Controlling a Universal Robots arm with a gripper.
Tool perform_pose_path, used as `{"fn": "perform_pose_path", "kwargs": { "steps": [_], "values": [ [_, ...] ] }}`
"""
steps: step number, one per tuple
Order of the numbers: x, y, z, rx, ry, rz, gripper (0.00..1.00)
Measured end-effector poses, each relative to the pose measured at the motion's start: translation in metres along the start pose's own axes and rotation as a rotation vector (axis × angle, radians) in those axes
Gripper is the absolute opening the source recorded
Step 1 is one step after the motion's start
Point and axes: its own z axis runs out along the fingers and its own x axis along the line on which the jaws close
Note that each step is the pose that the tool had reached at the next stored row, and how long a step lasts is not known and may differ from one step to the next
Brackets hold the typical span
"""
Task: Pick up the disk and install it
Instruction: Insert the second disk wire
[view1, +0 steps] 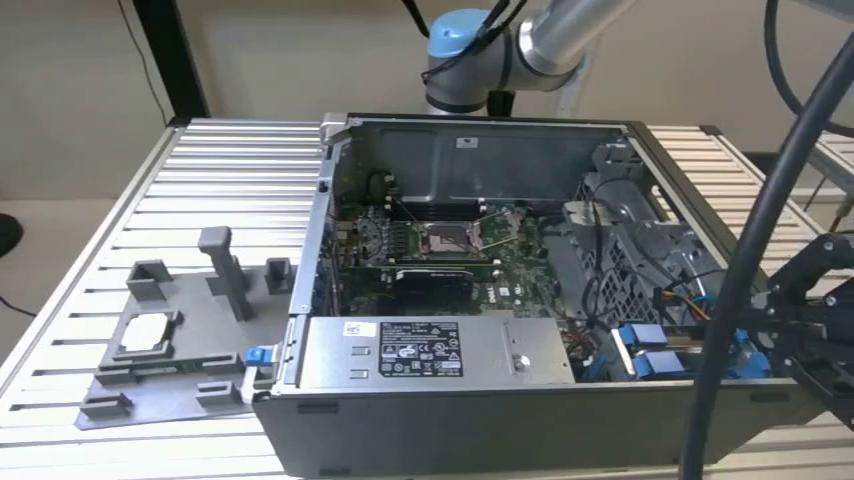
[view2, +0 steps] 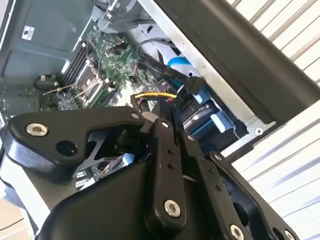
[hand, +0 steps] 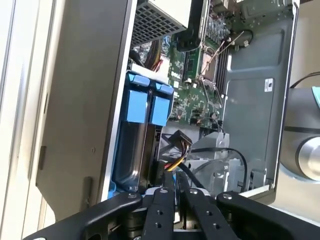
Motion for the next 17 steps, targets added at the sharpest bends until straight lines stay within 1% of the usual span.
{"fn": "perform_pose_path", "kwargs": {
  "steps": [1,3,4,7,8,11,13,14,16,17],
  "values": [
    [0.0007,-0.0013,-0.0007,0.0001,-0.0006,0.000,1.00],
    [0.0042,-0.0055,-0.0031,0.0004,-0.0020,0.000,1.00],
    [0.0064,-0.0063,-0.0049,0.0004,-0.0028,0.000,1.00],
    [0.0140,-0.0061,-0.0094,0.0011,-0.0071,-0.001,1.00],
    [0.0150,-0.0065,-0.0092,0.0011,-0.0079,-0.001,0.00],
    [0.0176,-0.0100,-0.0070,0.0011,-0.0079,-0.001,0.00],
    [0.0202,-0.0116,-0.0043,0.0012,-0.0081,-0.001,0.00],
    [0.0214,-0.0121,-0.0030,0.0013,-0.0080,-0.001,1.00],
    [0.0229,-0.0133,-0.0003,0.0017,-0.0084,-0.001,1.00],
    [0.0219,-0.0141,0.0011,0.0023,-0.0081,-0.002,1.00]
  ]
}}
